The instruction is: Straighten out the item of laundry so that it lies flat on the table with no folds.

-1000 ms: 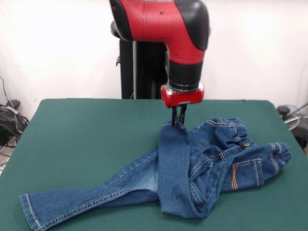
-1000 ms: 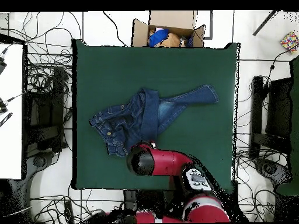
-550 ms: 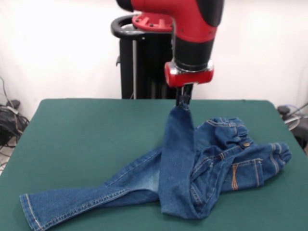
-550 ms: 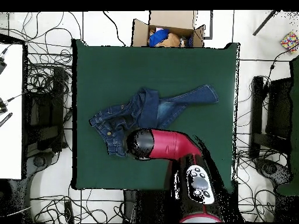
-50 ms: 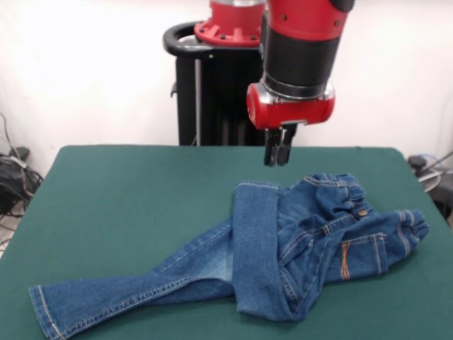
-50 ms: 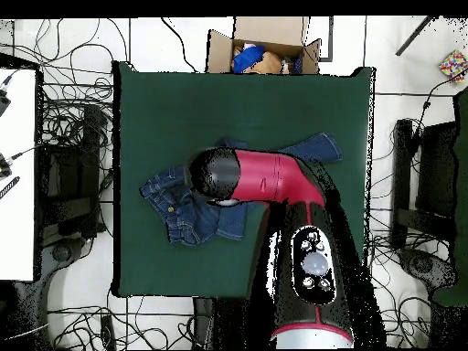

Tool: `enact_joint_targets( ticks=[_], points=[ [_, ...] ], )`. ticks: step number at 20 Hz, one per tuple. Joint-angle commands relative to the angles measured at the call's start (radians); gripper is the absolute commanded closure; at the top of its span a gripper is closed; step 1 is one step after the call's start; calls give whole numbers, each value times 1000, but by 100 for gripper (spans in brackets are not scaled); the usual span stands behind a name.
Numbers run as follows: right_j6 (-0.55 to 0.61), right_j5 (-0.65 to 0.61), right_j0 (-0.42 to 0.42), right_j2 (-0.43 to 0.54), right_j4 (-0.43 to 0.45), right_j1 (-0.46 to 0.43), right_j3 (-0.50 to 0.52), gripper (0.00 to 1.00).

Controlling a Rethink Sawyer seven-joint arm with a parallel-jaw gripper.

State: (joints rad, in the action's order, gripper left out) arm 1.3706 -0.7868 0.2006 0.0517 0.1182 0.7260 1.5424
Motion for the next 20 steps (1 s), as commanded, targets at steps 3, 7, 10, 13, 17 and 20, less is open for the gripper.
enact_joint_targets(
  ticks=[3, 7, 10, 13, 17, 20],
  points=[
    [-25, -284, 9, 130, 11, -176, -442, 100],
    [-23, -299, 12, 130, 5, -191, -470, 100],
    [20, -153, 23, 110, -4, -124, -302, 100],
    [41, -16, 46, 106, -8, -48, -107, 100],
    [24, 101, 71, 115, 18, -1, 16, 0],
    [61, 130, 59, 79, 39, 17, 81, 0]
  ],
)
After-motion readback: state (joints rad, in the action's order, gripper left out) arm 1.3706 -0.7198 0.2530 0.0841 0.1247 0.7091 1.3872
